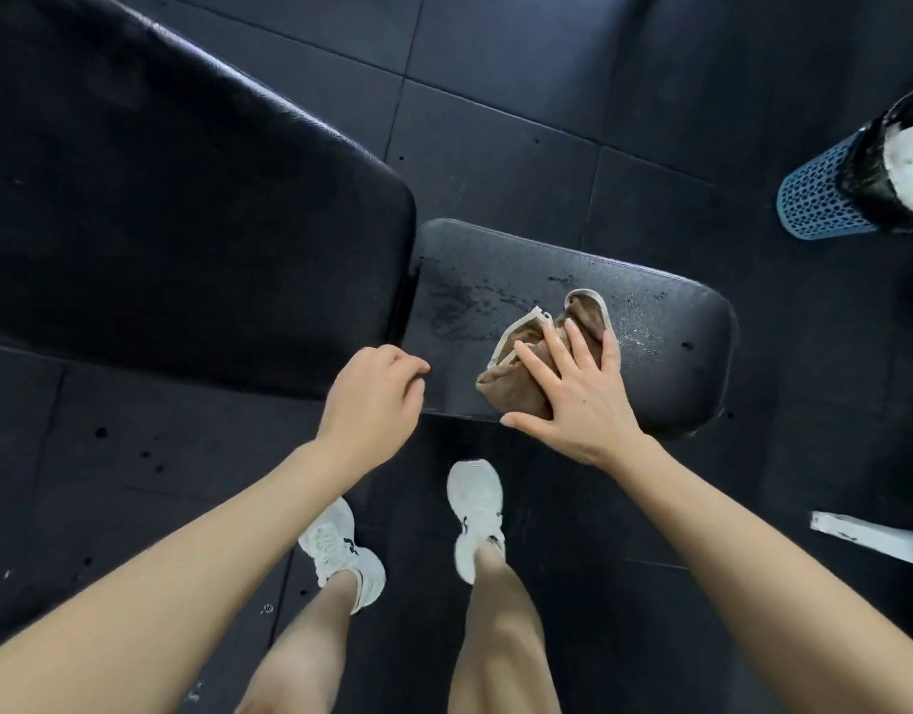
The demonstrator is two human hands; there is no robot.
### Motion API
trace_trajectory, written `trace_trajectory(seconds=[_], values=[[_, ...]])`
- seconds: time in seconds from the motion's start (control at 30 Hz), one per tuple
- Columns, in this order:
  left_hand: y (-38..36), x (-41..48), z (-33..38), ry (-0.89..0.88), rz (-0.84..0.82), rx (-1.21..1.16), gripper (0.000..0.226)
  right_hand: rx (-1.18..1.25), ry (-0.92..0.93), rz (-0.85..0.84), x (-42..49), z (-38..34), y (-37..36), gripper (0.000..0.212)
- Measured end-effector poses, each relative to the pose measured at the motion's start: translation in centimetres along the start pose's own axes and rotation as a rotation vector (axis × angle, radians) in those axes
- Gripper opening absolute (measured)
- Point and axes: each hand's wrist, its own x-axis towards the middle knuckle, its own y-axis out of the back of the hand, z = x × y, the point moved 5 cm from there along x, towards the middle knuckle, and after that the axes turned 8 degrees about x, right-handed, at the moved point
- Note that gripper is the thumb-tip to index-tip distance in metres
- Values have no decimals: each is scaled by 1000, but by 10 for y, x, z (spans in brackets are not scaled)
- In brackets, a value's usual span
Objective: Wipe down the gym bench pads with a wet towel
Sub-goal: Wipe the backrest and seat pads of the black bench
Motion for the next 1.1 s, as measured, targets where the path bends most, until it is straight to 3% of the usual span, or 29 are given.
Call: trace_trajectory(seconds=[0.13, 0.27, 0.37, 0.47, 0.6, 0.73, 0.87, 1.1], values=[[-43, -19, 49, 88, -69, -258, 33, -21, -15, 3, -1, 9, 0, 71], [-78, -9, 95, 232, -108, -389, 50, -45, 95, 9, 11, 25, 2, 74], [-104, 1, 111, 331, -153, -368, 63, -68, 209, -3, 21, 40, 4, 88], [-124, 1, 118, 364, -62, -264, 77, -116, 328, -43, 32, 47, 3, 99], [-135, 1, 104, 457, 47, -155, 80, -178, 517, -107, 62, 34, -5, 105], [-134, 13, 64, 600, 72, -71, 85, -198, 535, -82, 104, -3, -18, 105], [-132, 16, 60, 469, 16, 39, 96, -217, 588, -95, 99, 6, -17, 97], [-147, 9, 173, 328, -15, 48, 84, -263, 514, -124, 11, 98, 20, 79]])
